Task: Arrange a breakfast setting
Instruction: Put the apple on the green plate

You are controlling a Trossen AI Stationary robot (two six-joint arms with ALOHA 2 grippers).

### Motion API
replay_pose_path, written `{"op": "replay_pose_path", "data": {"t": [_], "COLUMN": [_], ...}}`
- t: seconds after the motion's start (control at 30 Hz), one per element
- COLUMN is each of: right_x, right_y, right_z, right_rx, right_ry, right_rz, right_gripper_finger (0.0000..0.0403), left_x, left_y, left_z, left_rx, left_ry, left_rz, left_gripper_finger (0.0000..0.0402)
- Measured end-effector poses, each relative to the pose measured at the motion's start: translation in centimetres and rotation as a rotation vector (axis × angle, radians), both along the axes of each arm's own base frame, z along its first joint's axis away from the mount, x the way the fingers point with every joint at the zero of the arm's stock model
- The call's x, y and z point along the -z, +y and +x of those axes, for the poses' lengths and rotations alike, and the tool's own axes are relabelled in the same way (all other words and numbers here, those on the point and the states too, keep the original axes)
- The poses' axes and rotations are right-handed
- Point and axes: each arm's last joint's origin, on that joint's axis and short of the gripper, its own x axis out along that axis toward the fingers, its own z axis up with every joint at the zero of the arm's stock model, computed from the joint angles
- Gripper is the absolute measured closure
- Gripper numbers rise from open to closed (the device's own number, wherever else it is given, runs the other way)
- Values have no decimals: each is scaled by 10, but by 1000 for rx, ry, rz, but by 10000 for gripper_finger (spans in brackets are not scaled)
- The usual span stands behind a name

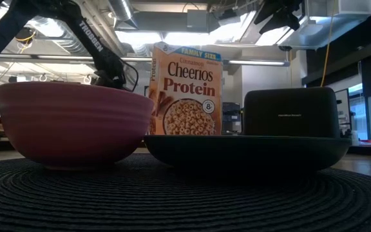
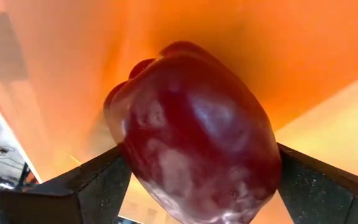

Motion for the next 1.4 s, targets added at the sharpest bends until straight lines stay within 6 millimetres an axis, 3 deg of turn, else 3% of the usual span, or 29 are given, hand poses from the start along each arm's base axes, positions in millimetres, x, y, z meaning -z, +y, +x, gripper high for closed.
{"op": "replay_pose_path", "data": {"t": [0.37, 0.57, 0.77, 1.07, 1.4], "right_x": [-1, -3, -4, -6, -5], "right_y": [0, -1, 0, 1, -1], "right_z": [0, 2, 3, 4, 16], "right_rx": [0, -10, -44, -117, -292], "right_ry": [-7, -32, -55, -78, -221], "right_rz": [-5, -14, -5, -23, -29], "right_gripper_finger": [217, 217, 217, 217, 217], "left_x": [-11, -45, -94, -168, -211], "left_y": [-4, -3, -12, -58, -130], "left_z": [-2, -1, -5, -20, -14], "left_rx": [-129, -146, -234, -432, -564], "left_ry": [47, 12, -87, -383, -640], "left_rz": [50, 133, 212, 292, 284], "left_gripper_finger": [76, 77, 78, 78, 78]}}
